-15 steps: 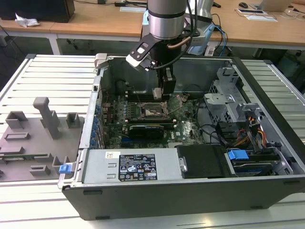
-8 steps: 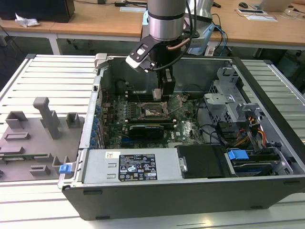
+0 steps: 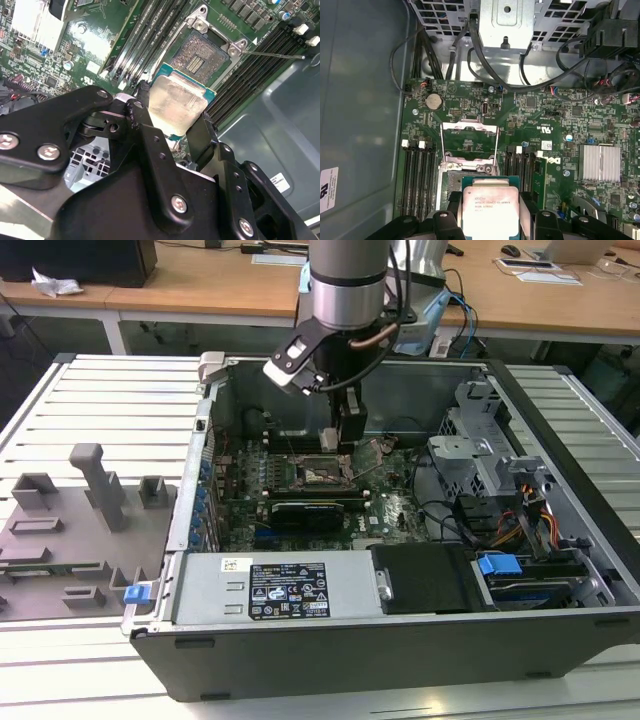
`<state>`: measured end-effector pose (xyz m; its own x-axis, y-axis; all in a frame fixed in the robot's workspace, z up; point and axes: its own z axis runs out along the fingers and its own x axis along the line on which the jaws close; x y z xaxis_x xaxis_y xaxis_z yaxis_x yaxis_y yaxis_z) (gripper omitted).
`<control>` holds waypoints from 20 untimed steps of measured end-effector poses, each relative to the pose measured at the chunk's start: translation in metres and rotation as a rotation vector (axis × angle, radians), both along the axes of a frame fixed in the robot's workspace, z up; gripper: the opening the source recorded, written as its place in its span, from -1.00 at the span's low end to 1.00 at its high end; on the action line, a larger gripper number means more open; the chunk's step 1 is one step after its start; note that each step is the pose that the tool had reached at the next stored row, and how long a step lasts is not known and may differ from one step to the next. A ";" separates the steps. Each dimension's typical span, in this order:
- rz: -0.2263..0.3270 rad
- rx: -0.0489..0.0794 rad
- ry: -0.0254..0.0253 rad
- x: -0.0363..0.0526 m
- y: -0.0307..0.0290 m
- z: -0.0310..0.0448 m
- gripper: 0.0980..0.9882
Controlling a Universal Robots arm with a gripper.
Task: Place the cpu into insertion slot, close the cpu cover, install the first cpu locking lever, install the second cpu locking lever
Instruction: 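Place the cpu into insertion slot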
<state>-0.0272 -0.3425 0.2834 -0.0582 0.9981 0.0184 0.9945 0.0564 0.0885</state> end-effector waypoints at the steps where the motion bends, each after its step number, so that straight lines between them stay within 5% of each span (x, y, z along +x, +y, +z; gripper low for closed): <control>1: -0.001 0.000 0.0000 -0.0001 0.0000 -0.0006 -0.01; 20: -0.018 0.002 0.0005 -0.0011 0.0002 -0.0171 -0.01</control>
